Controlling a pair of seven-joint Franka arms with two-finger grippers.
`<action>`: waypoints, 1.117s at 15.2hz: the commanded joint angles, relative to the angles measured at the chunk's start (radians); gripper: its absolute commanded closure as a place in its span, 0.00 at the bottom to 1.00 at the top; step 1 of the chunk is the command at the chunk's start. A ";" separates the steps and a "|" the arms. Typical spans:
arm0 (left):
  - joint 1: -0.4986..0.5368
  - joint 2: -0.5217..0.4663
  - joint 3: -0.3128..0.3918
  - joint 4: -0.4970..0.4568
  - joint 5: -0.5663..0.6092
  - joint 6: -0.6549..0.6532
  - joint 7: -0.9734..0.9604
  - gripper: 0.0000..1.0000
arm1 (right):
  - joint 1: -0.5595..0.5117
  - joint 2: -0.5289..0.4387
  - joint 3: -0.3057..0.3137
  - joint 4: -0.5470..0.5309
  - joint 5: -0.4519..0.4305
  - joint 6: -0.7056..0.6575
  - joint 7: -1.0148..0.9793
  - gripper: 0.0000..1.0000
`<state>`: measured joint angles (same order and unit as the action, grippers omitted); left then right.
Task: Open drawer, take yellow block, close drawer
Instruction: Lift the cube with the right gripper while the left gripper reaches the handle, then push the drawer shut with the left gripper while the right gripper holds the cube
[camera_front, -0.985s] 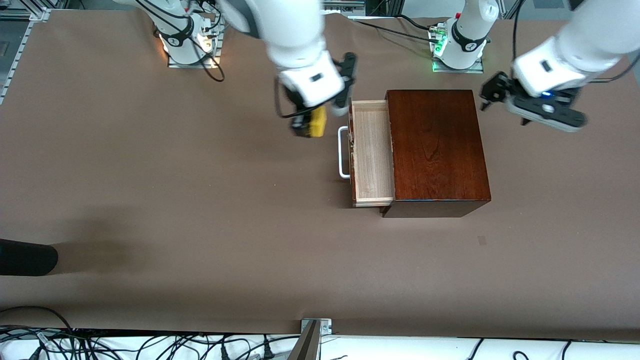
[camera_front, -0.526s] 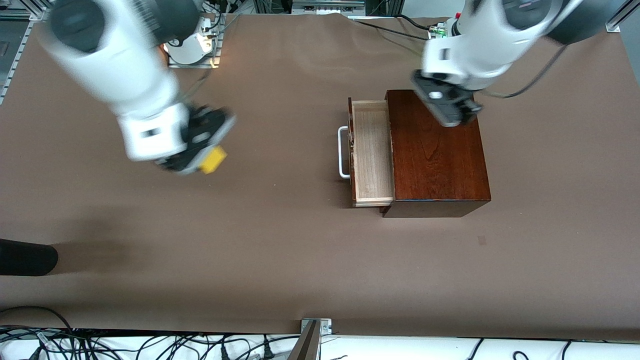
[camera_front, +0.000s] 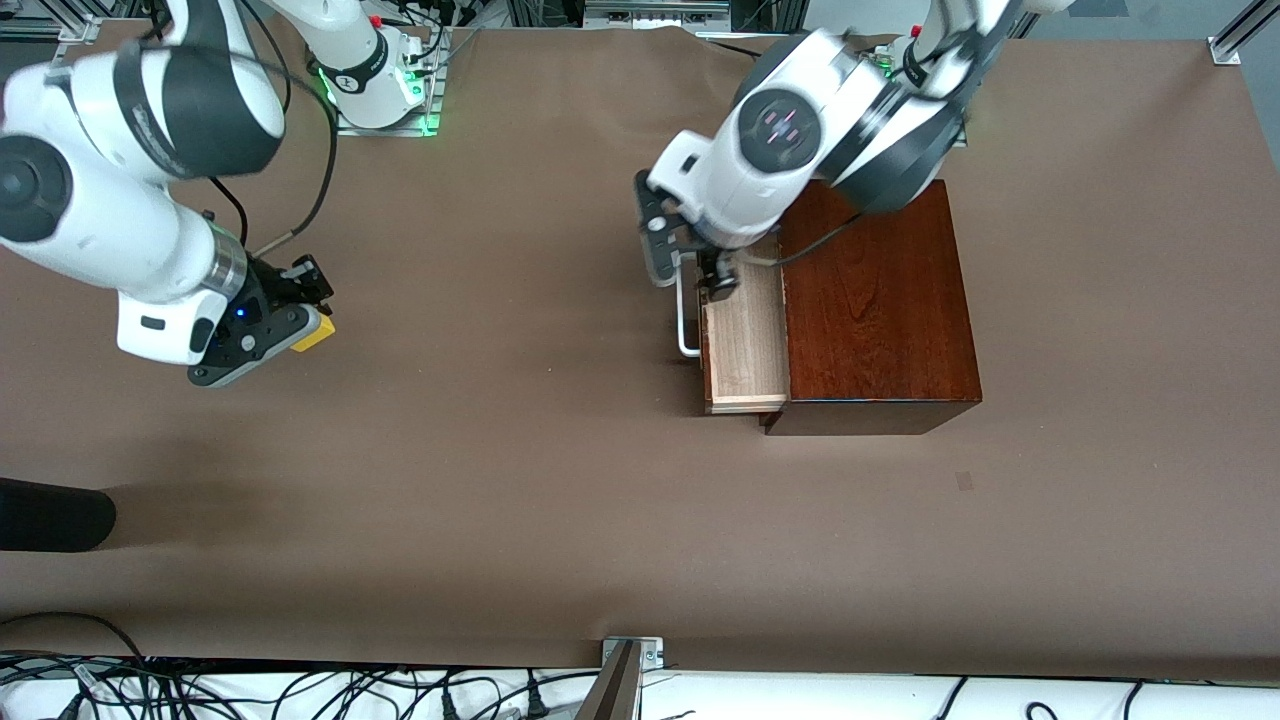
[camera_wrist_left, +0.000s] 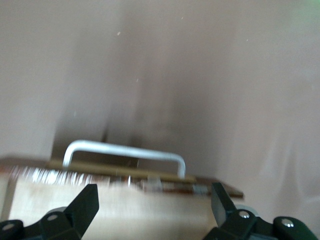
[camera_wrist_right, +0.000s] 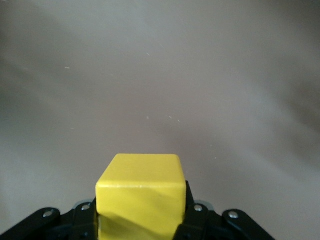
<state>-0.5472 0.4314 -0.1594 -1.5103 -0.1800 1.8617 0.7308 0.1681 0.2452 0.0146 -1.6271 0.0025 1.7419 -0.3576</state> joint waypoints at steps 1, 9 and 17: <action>0.003 0.085 -0.038 0.052 -0.018 0.071 0.103 0.00 | -0.022 -0.044 -0.033 -0.205 0.022 0.163 0.022 1.00; -0.057 0.210 -0.045 0.035 0.169 0.196 0.171 0.00 | -0.050 -0.012 -0.045 -0.551 0.115 0.615 0.049 1.00; -0.039 0.199 -0.029 0.039 0.367 -0.100 0.164 0.00 | -0.048 0.062 -0.025 -0.646 0.116 0.804 0.158 1.00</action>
<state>-0.5991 0.6397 -0.2034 -1.4758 0.1054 1.8793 0.8691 0.1284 0.3056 -0.0282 -2.2576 0.1024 2.5084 -0.2241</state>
